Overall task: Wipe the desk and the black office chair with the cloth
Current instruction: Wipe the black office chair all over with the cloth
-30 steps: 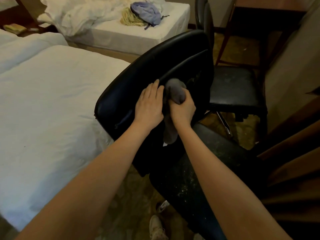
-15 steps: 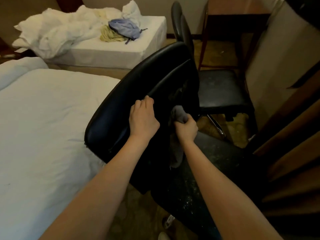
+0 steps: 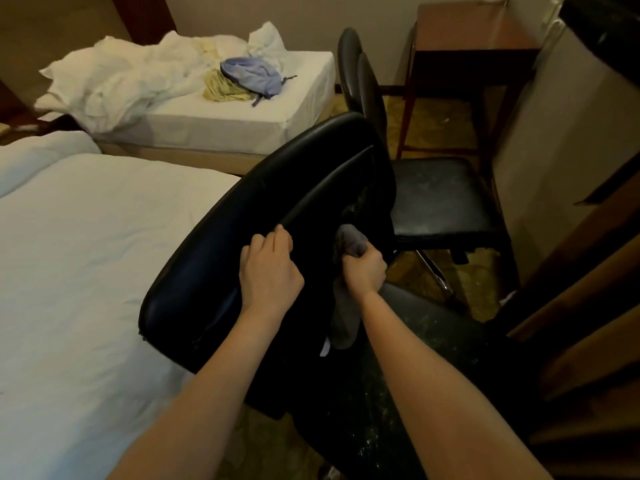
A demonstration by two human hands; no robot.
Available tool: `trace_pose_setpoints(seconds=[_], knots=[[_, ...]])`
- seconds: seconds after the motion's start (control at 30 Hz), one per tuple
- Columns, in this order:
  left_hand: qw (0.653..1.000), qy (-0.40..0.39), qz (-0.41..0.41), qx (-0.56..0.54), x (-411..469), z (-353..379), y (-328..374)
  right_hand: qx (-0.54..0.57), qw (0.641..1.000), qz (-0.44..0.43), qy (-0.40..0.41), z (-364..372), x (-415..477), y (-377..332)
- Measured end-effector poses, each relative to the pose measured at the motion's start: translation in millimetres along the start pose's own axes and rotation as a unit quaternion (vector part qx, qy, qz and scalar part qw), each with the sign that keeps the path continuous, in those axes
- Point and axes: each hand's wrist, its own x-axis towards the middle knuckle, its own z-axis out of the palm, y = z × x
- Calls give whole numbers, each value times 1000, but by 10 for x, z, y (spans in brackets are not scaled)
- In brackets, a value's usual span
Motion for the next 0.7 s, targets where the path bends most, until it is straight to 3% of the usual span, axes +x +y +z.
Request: trace_pose_setpoints(seconds=[0.07, 0.13, 0.23, 0.3, 0.53, 0.7], knots=[[1000, 0, -4, -3, 3, 14, 9, -17, 999, -31, 0, -82, 23, -89], [1000, 3, -5, 2, 6, 23, 16, -33, 993, -115, 13, -76, -30, -315], [1000, 0, -9, 18, 16, 10, 42, -75, 948, -309, -1, 71, -180, -664], [1000, -4, -10, 29, 25, -7, 57, -131, 920, -370, -15, 176, -214, -743], [999, -44, -21, 23, 90, -100, 98, -202, 929, -311, 7, 137, -21, -819], [998, -60, 1, 28, 126, -211, 102, -114, 977, -175, 45, -27, 115, -852]])
